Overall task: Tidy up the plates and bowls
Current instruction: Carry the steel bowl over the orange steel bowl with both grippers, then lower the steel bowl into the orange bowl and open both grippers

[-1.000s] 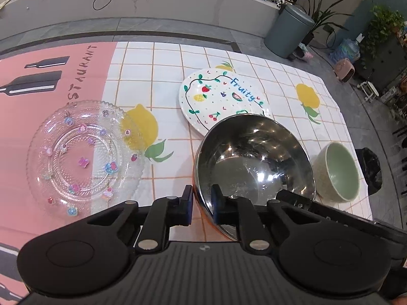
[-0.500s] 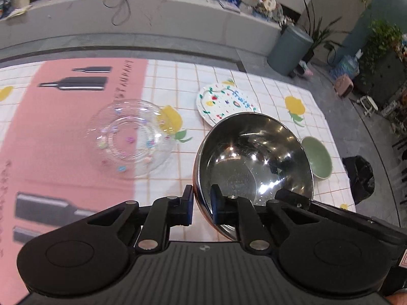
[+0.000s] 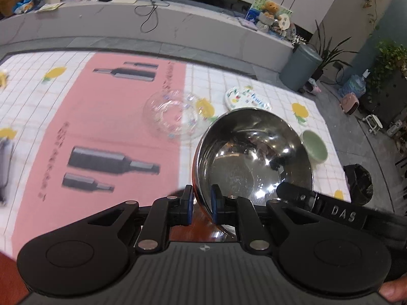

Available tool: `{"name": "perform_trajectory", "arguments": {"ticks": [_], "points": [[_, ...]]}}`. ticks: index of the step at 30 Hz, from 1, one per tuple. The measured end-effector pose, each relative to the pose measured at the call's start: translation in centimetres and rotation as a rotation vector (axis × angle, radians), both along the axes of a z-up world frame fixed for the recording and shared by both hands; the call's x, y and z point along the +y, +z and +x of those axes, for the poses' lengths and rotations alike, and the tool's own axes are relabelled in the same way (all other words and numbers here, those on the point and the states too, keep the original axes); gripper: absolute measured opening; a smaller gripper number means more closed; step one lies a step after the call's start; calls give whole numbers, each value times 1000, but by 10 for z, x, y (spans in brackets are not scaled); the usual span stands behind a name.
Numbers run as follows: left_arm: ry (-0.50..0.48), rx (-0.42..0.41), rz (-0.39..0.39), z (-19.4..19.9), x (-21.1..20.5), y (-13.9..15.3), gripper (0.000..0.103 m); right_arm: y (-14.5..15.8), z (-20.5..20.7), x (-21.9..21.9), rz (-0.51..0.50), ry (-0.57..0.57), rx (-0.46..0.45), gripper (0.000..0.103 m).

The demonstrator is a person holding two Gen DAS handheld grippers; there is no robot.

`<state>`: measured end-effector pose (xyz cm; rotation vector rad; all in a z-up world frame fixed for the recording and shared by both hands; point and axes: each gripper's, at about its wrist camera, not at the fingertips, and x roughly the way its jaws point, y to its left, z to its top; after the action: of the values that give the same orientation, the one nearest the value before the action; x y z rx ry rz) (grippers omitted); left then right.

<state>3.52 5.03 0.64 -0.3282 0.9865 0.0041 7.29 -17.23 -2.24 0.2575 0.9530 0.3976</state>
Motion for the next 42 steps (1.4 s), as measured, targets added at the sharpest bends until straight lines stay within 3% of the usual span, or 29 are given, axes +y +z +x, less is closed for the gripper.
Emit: {"name": "perform_trajectory", "arguments": {"ticks": [17,42], "points": [[38,67,-69,-53,27,-28,15,-23,-42,20,-62,97,85,14],[54,146,-83,-29,26,-62,15,-56,-14,27,-106,77,168,14]]}}
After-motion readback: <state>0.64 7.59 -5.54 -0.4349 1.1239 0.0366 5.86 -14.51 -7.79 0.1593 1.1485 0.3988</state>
